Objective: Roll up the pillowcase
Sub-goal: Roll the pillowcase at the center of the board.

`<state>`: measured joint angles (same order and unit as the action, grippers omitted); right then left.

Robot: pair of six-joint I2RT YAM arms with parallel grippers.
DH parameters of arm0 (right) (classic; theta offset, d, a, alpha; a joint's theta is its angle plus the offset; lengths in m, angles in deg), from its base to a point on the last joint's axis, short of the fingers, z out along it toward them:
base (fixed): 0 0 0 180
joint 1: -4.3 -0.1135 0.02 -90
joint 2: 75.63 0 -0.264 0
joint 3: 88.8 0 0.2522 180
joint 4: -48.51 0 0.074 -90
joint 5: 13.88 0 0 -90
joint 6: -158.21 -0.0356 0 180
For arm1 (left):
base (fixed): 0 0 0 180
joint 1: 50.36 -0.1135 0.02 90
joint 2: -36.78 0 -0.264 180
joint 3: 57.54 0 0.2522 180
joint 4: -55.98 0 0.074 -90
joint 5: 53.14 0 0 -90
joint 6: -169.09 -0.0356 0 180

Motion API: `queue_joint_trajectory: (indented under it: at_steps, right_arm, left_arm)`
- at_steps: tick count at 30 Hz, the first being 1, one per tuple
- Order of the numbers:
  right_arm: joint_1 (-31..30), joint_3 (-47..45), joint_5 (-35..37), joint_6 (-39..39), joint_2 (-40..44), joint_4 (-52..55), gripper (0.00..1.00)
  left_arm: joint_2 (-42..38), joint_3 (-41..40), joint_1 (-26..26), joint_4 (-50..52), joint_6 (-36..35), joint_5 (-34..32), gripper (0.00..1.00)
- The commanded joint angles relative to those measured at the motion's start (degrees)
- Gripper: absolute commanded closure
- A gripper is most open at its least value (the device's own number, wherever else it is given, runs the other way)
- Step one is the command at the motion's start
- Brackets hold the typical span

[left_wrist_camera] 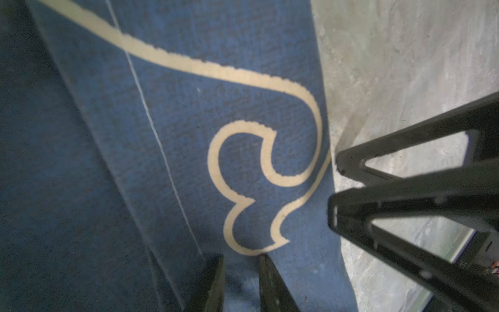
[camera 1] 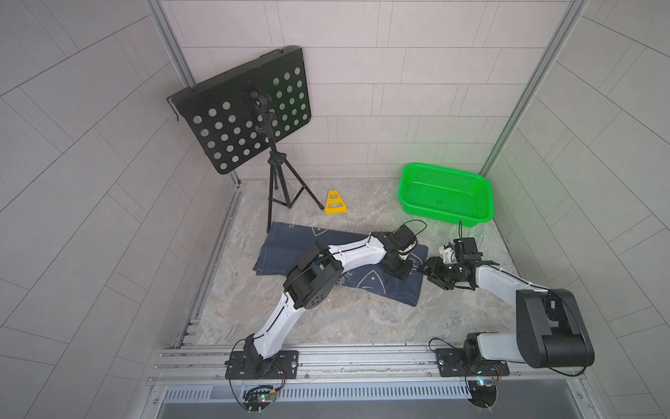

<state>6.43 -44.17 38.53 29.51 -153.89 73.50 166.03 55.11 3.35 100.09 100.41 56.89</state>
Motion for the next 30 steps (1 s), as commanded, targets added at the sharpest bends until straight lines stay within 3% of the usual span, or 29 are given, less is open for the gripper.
queue_joint_trajectory:
  at_steps: [1, 9, 13, 15, 19, 23, 30]
  right_arm:
    - [-0.5, -1.2, -1.8, -1.4, -2.0, -4.1, 0.44]
    - [-0.8, -2.4, -4.4, -3.6, -3.6, -10.6, 0.61]
    - [-0.9, -2.4, -4.2, -3.1, -2.7, -10.0, 0.79]
    - [-0.9, -1.7, -3.2, -2.3, -1.7, -7.8, 0.88]
    - [-0.7, 3.2, 4.8, 2.7, 1.7, 6.2, 1.00]
    - [0.3, 10.2, 12.5, 8.4, 1.6, 20.9, 1.00]
    - [0.3, 19.0, 22.2, 12.1, -2.2, 33.3, 0.98]
  left_arm:
    - [1.5, 0.7, -0.5, 1.8, -0.9, -0.7, 0.70]
    - [1.2, -0.7, -1.8, 1.2, -0.5, 0.9, 0.70]
    - [0.8, -0.4, -2.0, 0.6, 0.4, 2.5, 0.70]
    - [0.6, -0.1, -2.0, 0.6, 0.8, 3.0, 0.69]
    - [-1.9, -0.1, -1.9, 0.5, 1.4, 4.0, 0.65]
    - [-5.6, -0.8, -1.9, -0.8, 3.2, 5.3, 0.58]
    - [-9.1, -2.3, -1.9, -1.2, 3.8, 5.4, 0.54]
